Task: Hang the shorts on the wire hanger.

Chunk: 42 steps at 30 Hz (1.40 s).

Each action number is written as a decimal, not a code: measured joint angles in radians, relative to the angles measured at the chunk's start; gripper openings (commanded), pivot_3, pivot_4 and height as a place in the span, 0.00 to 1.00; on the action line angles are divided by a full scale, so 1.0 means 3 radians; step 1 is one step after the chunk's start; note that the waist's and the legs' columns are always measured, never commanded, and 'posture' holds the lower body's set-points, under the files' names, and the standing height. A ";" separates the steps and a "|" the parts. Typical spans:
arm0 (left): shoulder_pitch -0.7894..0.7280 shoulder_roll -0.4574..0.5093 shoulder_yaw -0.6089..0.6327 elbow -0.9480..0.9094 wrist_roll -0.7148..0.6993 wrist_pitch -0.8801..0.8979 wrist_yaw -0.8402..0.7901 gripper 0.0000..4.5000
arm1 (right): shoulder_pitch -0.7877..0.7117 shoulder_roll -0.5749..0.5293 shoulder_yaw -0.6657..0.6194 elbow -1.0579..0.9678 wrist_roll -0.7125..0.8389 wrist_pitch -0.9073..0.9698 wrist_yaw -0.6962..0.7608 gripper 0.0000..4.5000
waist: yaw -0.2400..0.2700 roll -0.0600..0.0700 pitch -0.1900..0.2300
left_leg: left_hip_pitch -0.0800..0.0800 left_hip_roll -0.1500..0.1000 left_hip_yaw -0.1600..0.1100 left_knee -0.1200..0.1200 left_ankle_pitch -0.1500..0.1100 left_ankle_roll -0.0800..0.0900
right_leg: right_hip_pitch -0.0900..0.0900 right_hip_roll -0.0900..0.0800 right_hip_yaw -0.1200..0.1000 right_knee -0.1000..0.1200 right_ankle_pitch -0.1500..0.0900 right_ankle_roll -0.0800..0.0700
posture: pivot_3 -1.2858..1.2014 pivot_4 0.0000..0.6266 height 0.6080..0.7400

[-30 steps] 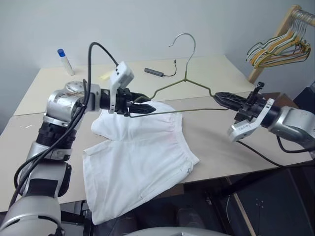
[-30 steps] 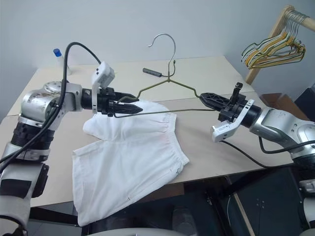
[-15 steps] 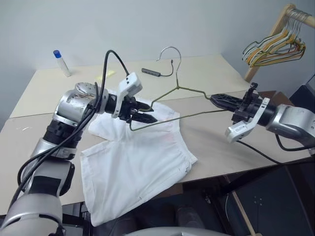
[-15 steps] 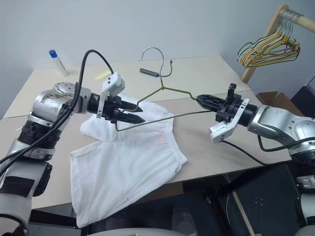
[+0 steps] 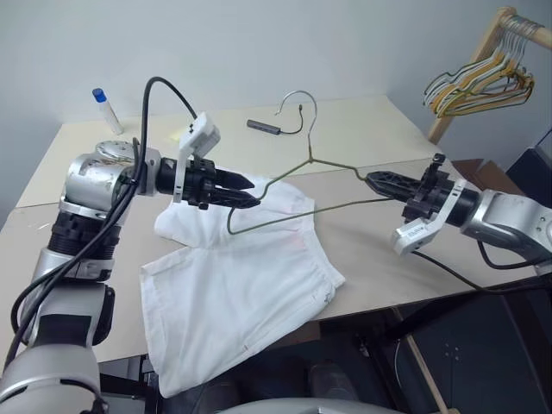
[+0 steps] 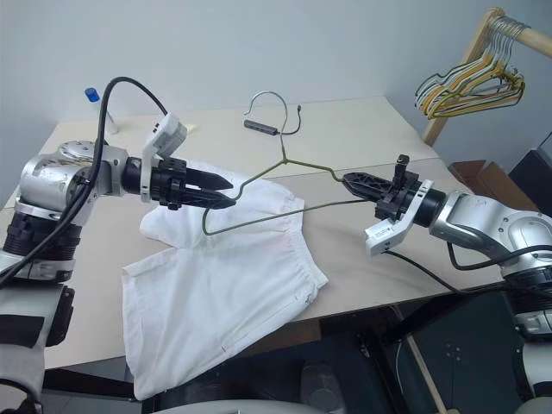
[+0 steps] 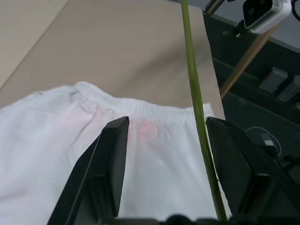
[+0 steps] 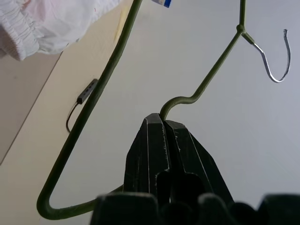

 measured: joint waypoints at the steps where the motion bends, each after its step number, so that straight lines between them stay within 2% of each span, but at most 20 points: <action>1: 0.0002 0.0007 -0.0041 -0.0049 0.0003 0.0040 -0.0013 0.63 | 0.0000 0.0013 0.0000 0.0000 0.0000 0.0000 0.0000 0.01 | 0.0001 0.0000 0.0000 | 0.0000 0.0000 0.0000 0.0000 0.0000 0.0000 | 0.0000 0.0000 0.0000 0.0000 0.0000 0.0000 | 0.46 0.00 1.00; 10: 0.0080 0.0026 -0.0370 -0.0375 0.0042 0.0313 -0.0024 0.63 | -0.0024 0.0064 -0.0006 -0.0003 0.0000 0.0004 0.0000 0.01 | 0.0002 0.0000 0.0000 | 0.0000 0.0000 -0.0001 0.0000 0.0000 0.0001 | -0.0001 0.0000 0.0001 0.0001 0.0000 0.0000 | 0.46 0.00 1.00; 19: 0.0121 0.0082 -0.0415 -0.0472 0.0076 0.0316 0.0077 0.01 | -0.0024 0.0074 -0.0016 -0.0015 0.0001 0.0018 0.0001 0.00 | 0.0006 0.0000 0.0000 | 0.0000 0.0000 -0.0001 0.0000 -0.0001 0.0001 | -0.0001 0.0000 0.0001 0.0001 0.0000 0.0000 | 0.46 0.00 1.00; 27: 0.0169 0.0109 -0.0330 -0.0486 0.0067 0.0256 0.0164 0.01 | -0.0057 0.0075 -0.0024 -0.0043 0.0116 0.0007 0.0083 0.00 | 0.0007 0.0000 0.0000 | 0.0000 0.0000 -0.0002 0.0000 -0.0001 0.0002 | -0.0001 0.0000 0.0002 0.0001 0.0000 0.0000 | 0.47 0.00 1.00; 28: 0.0199 0.0110 -0.0314 -0.0498 0.0076 0.0208 0.0191 0.00 | -0.0057 0.0075 -0.0023 -0.0039 0.0199 -0.0012 0.0137 0.12 | 0.0007 0.0000 0.0000 | 0.0000 0.0000 -0.0002 0.0000 -0.0001 0.0002 | -0.0001 0.0000 0.0001 0.0000 0.0000 0.0000 | 0.47 0.00 1.00; 31: 0.0240 0.0100 -0.0308 -0.0501 0.0185 0.0020 0.0321 0.00 | 0.0000 0.0026 0.0024 -0.0045 0.0757 -0.0163 0.0416 0.31 | 0.0010 0.0000 0.0000 | 0.0000 0.0000 -0.0003 0.0000 -0.0001 0.0002 | 0.0001 0.0000 0.0001 0.0000 0.0000 0.0000 | 0.47 0.00 1.00; 35: 0.0402 0.0130 -0.0277 -0.0455 0.0464 -0.0486 0.0501 0.00 | 0.0185 -0.0142 0.0201 -0.0151 0.1753 -0.0245 0.1008 0.61 | 0.0023 0.0000 0.0000 | 0.0003 0.0000 -0.0003 0.0000 -0.0002 0.0004 | 0.0004 -0.0001 0.0002 -0.0001 0.0000 0.0000 | 0.48 0.00 1.00; 38: 0.0621 0.0158 -0.0272 -0.0441 0.0655 -0.1049 0.0513 0.00 | 0.0299 -0.0251 0.0257 -0.0324 0.2532 -0.0041 0.1529 0.85 | 0.0026 0.0000 0.0000 | 0.0003 0.0001 -0.0003 0.0001 -0.0003 0.0005 | 0.0004 -0.0001 0.0002 0.0000 0.0001 -0.0001 | 0.48 0.00 1.00; 40: 0.0709 0.0191 -0.0275 -0.0399 0.0850 -0.1541 0.0507 0.00 | 0.0447 -0.0381 0.0267 -0.0694 0.3303 0.0593 0.2016 0.99 | 0.0047 0.0000 0.0000 | 0.0004 0.0002 -0.0004 0.0001 -0.0003 0.0005 | 0.0005 -0.0001 -0.0001 0.0001 0.0001 -0.0001 | 0.48 0.00 1.00; 42: 0.0730 0.0215 -0.0269 -0.0325 0.0921 -0.1797 0.0453 0.00 | 0.0455 -0.0550 0.0254 -0.1023 0.3990 0.1466 0.2523 0.99 | 0.0077 0.0001 0.0000 | 0.0004 0.0003 -0.0004 0.0003 -0.0004 0.0007 | 0.0006 -0.0001 -0.0001 0.0002 0.0002 -0.0002 | 0.48 0.00 1.00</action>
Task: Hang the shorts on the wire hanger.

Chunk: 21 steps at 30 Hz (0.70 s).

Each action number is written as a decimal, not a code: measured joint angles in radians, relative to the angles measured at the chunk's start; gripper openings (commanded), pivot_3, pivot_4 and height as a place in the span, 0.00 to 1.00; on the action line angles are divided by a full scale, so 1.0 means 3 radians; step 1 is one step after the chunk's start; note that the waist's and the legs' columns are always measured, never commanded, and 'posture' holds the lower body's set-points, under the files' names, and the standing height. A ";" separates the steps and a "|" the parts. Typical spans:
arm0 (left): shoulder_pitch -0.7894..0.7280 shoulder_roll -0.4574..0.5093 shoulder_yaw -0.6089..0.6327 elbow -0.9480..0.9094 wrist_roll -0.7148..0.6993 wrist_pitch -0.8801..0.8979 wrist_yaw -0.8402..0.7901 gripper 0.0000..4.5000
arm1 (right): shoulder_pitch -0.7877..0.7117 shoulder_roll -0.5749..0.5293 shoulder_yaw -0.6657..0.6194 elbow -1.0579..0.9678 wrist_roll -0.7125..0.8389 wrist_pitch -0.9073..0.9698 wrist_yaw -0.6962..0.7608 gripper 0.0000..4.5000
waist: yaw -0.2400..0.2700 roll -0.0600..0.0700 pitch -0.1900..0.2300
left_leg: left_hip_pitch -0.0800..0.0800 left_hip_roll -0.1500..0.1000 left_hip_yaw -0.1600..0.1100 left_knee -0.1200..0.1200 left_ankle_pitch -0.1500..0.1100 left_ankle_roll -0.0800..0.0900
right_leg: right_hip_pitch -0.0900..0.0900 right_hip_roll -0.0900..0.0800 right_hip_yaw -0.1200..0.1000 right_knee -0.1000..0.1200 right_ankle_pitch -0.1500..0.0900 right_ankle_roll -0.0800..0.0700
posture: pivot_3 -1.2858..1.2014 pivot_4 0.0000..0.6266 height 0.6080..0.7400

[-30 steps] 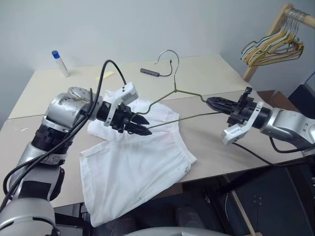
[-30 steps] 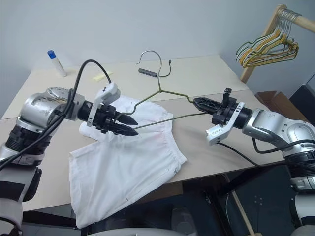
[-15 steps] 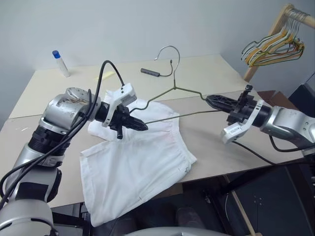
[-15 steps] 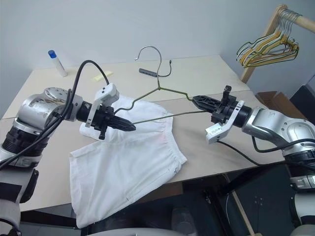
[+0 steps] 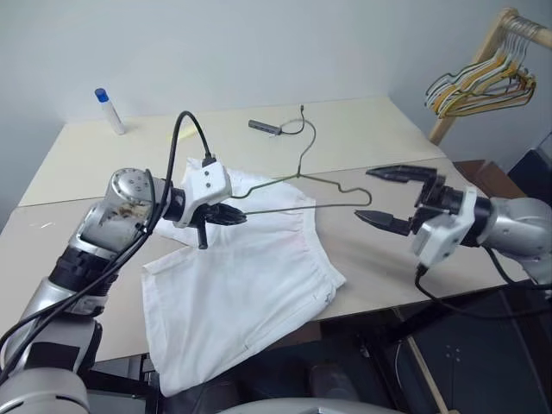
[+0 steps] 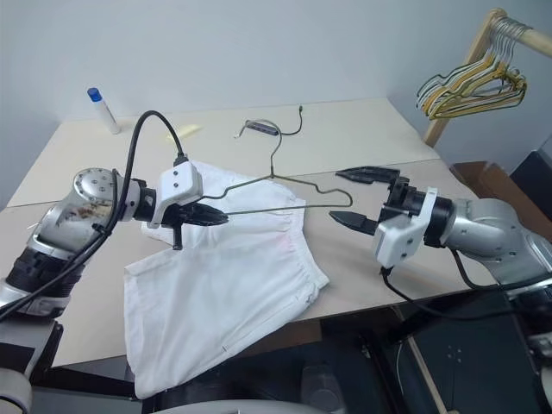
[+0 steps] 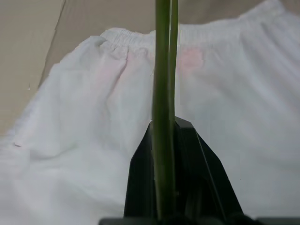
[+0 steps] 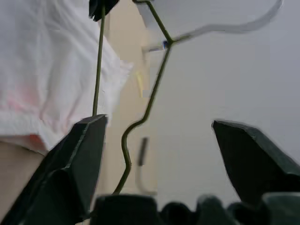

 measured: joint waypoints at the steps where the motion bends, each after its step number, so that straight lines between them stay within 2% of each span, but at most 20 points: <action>1: 0.0000 -0.0001 0.0002 0.0006 0.0009 -0.0047 -0.0023 0.00 | -0.0024 -0.0064 -0.0012 -0.0096 0.0181 0.0328 0.0177 0.99 | 0.0025 0.0000 0.0000 | 0.0000 0.0000 0.0000 0.0002 -0.0001 0.0002 | 0.0000 0.0000 -0.0001 0.0000 0.0000 0.0000 | 0.48 0.00 1.00; 5: -0.0001 -0.0006 0.0029 0.0040 0.0050 -0.0166 -0.0103 0.00 | -0.0355 -0.0070 0.0003 -0.0294 0.0392 0.1420 0.0700 0.99 | 0.0096 0.0002 0.0000 | -0.0003 0.0001 0.0005 0.0003 -0.0002 0.0003 | -0.0005 0.0001 -0.0004 0.0001 0.0000 0.0000 | 0.48 0.00 1.00; 8: -0.0001 -0.0019 0.0043 0.0048 0.0051 -0.0198 -0.0160 0.00 | -0.0716 0.0093 0.0183 -0.0369 0.0225 0.2175 0.0921 0.99 | 0.0135 0.0002 0.0000 | -0.0009 0.0001 0.0014 0.0004 -0.0002 0.0003 | -0.0013 0.0002 -0.0007 0.0004 0.0000 0.0000 | 0.49 0.00 1.00; 12: -0.0002 -0.0051 0.0061 0.0036 0.0050 -0.0194 -0.0189 0.00 | -0.0907 0.0424 0.0429 -0.0331 -0.0131 0.2656 0.1068 0.99 | 0.0179 0.0002 -0.0001 | -0.0023 0.0000 0.0027 0.0008 -0.0002 0.0003 | -0.0025 0.0002 -0.0007 0.0007 0.0000 0.0000 | 0.49 0.00 1.00; 15: -0.0002 -0.0063 0.0094 0.0025 0.0050 -0.0190 -0.0195 0.00 | -0.0991 0.0651 0.0540 -0.0244 -0.0377 0.2842 0.1114 0.99 | 0.0216 0.0003 -0.0001 | -0.0052 0.0000 0.0029 0.0022 -0.0001 0.0002 | -0.0051 0.0003 -0.0007 0.0016 0.0001 0.0000 | 0.49 0.00 1.00; 18: -0.0002 -0.0074 0.0103 0.0012 0.0050 -0.0185 -0.0201 0.00 | -0.1074 0.0842 0.0603 -0.0180 -0.0542 0.2978 0.1161 0.86 | 0.0231 0.0004 -0.0001 | -0.0070 0.0000 0.0027 0.0045 -0.0001 0.0002 | -0.0062 0.0002 -0.0009 0.0034 -0.0001 0.0003 | 0.49 0.00 1.00; 21: -0.0002 -0.0075 0.0109 -0.0013 0.0051 -0.0180 -0.0208 0.00 | -0.1090 0.0957 0.0613 -0.0133 -0.0668 0.2997 0.1223 0.65 | 0.0245 0.0004 -0.0001 | -0.0071 -0.0001 0.0027 0.0049 -0.0003 0.0004 | -0.0061 0.0002 -0.0009 0.0034 -0.0001 0.0003 | 0.50 0.00 1.00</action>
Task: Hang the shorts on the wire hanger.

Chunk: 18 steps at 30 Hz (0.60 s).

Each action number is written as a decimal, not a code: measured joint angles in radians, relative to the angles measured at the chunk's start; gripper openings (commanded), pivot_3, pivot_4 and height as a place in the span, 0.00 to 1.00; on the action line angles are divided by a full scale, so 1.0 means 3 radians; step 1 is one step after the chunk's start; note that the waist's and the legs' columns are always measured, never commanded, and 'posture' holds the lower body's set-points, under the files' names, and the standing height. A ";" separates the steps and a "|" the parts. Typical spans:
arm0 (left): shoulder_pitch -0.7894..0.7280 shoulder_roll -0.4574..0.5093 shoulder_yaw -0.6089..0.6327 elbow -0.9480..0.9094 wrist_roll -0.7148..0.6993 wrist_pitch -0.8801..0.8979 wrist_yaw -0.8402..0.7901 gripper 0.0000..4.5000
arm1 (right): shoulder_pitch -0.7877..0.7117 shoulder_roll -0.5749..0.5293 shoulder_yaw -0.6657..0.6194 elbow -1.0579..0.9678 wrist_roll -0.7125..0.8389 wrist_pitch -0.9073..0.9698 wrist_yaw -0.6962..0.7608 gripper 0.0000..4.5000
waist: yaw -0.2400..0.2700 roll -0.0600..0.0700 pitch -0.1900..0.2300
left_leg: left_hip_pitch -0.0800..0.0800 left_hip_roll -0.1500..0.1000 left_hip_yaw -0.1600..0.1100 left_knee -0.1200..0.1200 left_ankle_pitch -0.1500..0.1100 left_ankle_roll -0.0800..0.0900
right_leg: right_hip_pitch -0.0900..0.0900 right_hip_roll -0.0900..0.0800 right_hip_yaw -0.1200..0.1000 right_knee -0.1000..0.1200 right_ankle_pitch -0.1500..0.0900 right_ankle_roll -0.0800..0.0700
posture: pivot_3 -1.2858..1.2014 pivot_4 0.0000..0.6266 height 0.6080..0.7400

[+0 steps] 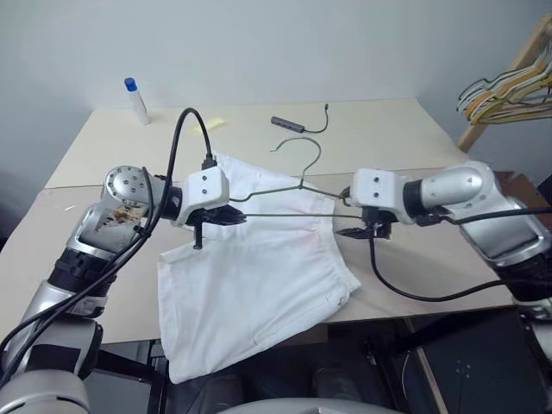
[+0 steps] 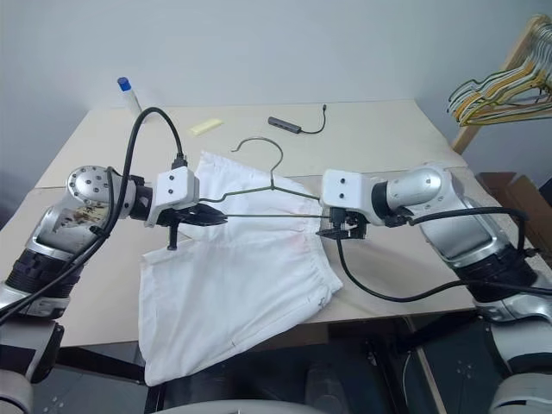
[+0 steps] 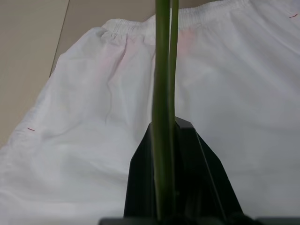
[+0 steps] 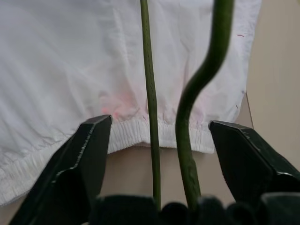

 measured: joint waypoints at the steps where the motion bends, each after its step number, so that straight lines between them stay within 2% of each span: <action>1: 0.0000 0.0000 0.0002 -0.0001 0.0001 0.0003 -0.0001 0.00 | -0.0003 0.0028 0.0000 0.0021 -0.0048 0.0000 0.0021 0.57 | 0.0002 0.0000 0.0000 | 0.0000 0.0000 0.0000 0.0000 0.0000 0.0000 | 0.0000 0.0000 0.0000 0.0000 0.0000 0.0000 | 0.50 0.00 1.00; 7: 0.0016 0.0001 0.0005 -0.0021 0.0003 0.0051 -0.0015 0.00 | -0.0004 0.0099 -0.0006 0.0051 -0.0181 -0.0001 0.0147 0.12 | 0.0003 0.0000 0.0000 | 0.0001 0.0000 -0.0001 0.0000 0.0000 0.0000 | 0.0000 0.0001 -0.0002 0.0003 0.0000 0.0000 | 0.50 0.00 1.00; 9: 0.0022 0.0001 0.0010 -0.0036 0.0003 0.0055 -0.0014 0.00 | 0.0014 0.0102 -0.0010 0.0041 -0.0192 -0.0003 0.0189 0.01 | 0.0002 0.0000 0.0000 | 0.0002 0.0000 -0.0001 0.0000 0.0000 0.0000 | 0.0000 0.0001 -0.0002 0.0003 0.0000 0.0000 | 0.50 0.00 1.00; 18: 0.0046 -0.0010 0.0039 -0.0058 -0.0033 -0.0022 -0.0109 0.00 | 0.0260 0.0078 -0.0215 -0.0098 -0.0174 -0.0017 0.0278 0.01 | 0.0004 0.0000 0.0000 | 0.0002 0.0000 -0.0001 0.0000 0.0000 0.0000 | 0.0001 0.0001 -0.0002 0.0003 0.0000 0.0000 | 0.49 0.00 1.00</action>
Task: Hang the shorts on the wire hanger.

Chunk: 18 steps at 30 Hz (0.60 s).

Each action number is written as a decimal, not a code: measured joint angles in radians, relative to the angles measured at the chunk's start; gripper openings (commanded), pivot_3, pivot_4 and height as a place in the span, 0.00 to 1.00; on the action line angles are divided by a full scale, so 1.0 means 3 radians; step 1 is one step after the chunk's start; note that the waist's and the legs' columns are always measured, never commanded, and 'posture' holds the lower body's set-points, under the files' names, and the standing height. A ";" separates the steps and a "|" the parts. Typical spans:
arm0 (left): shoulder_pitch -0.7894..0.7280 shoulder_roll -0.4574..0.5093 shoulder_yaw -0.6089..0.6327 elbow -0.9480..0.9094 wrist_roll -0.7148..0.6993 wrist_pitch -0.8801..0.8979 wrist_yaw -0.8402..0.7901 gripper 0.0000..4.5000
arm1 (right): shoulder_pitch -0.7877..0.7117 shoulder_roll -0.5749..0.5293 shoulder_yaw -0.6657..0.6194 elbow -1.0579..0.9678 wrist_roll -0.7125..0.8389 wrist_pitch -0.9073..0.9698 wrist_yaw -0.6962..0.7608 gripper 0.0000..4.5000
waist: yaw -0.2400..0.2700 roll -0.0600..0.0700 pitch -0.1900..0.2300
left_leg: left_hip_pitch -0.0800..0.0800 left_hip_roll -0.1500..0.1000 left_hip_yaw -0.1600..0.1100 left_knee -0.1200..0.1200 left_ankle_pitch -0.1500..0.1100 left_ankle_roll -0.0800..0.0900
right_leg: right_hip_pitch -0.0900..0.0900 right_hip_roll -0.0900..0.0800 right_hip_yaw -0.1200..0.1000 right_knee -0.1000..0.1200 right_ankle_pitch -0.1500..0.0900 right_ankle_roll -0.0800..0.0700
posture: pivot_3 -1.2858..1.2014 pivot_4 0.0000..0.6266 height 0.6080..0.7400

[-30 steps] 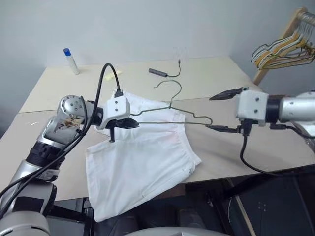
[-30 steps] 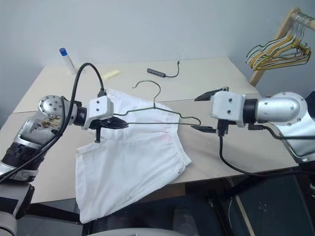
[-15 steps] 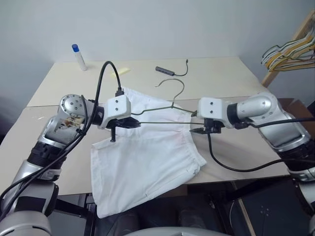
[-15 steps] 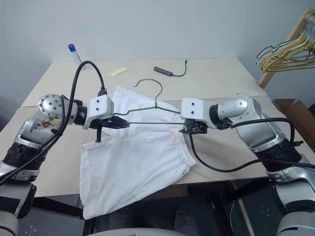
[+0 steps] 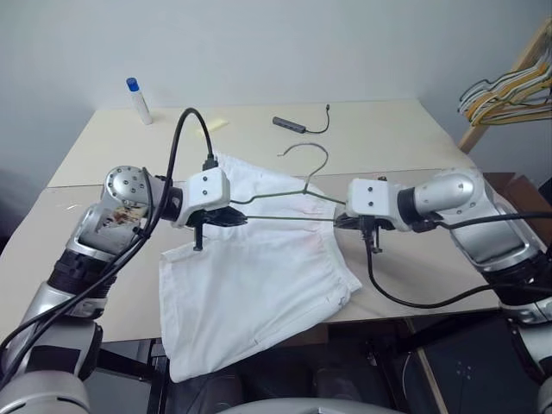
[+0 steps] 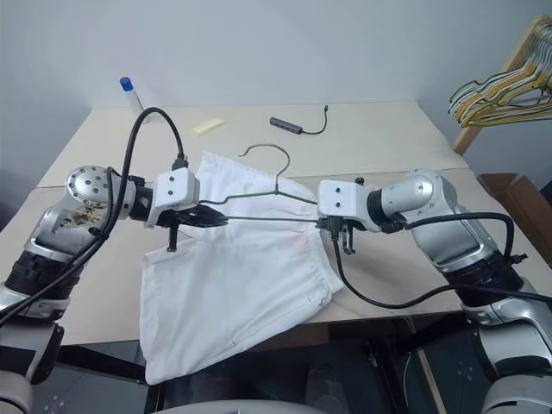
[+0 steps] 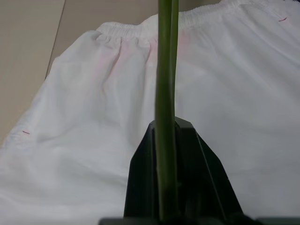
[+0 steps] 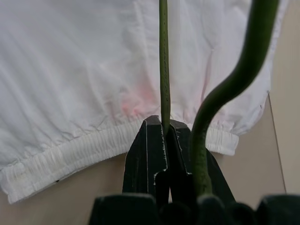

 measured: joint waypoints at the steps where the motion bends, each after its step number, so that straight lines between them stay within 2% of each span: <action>1: 0.0004 -0.0001 0.0006 0.0025 -0.0036 -0.0060 -0.0041 0.00 | 0.0046 -0.0015 -0.0041 -0.0027 0.0011 -0.0002 0.0014 0.01 | 0.0000 0.0000 0.0000 | 0.0000 0.0000 0.0000 0.0000 0.0000 0.0000 | 0.0000 0.0000 0.0000 0.0000 0.0000 0.0000 | 0.49 0.00 1.00; 10: -0.0011 -0.0110 0.0103 0.0405 -0.0362 -0.0434 -0.0121 0.00 | 0.0410 -0.0109 -0.0434 -0.0238 0.0300 0.0100 -0.0068 0.01 | 0.0002 0.0000 0.0000 | 0.0004 0.0000 0.0000 0.0000 0.0000 0.0000 | 0.0005 0.0000 -0.0001 -0.0001 0.0000 0.0000 | 0.49 0.00 1.00; 13: -0.0008 -0.0098 0.0194 0.0463 -0.0526 -0.0308 -0.0214 0.17 | 0.0526 -0.0279 -0.0516 -0.0337 0.0359 0.0203 -0.0073 0.00 | -0.0004 0.0000 0.0000 | 0.0003 0.0000 0.0000 0.0000 0.0000 0.0000 | 0.0004 0.0000 -0.0001 -0.0001 0.0000 0.0000 | 0.49 0.00 1.00; 15: -0.0003 0.0064 0.0318 0.0570 -0.0569 -0.0206 -0.0312 0.29 | 0.0609 -0.0403 -0.0588 -0.0259 0.0349 0.0275 -0.0070 0.00 | -0.0014 0.0000 0.0000 | 0.0004 0.0000 0.0000 0.0000 0.0000 0.0000 | 0.0004 0.0000 -0.0001 -0.0001 0.0000 0.0000 | 0.49 0.00 1.00; 18: -0.0033 0.0096 0.0403 0.0571 -0.0628 -0.0195 -0.0500 0.51 | 0.0635 -0.0431 -0.0619 -0.0231 0.0343 0.0314 -0.0072 0.00 | -0.0031 0.0000 0.0000 | 0.0008 0.0000 0.0001 -0.0001 0.0000 0.0001 | 0.0007 0.0000 0.0000 -0.0001 -0.0001 0.0000 | 0.49 0.00 1.00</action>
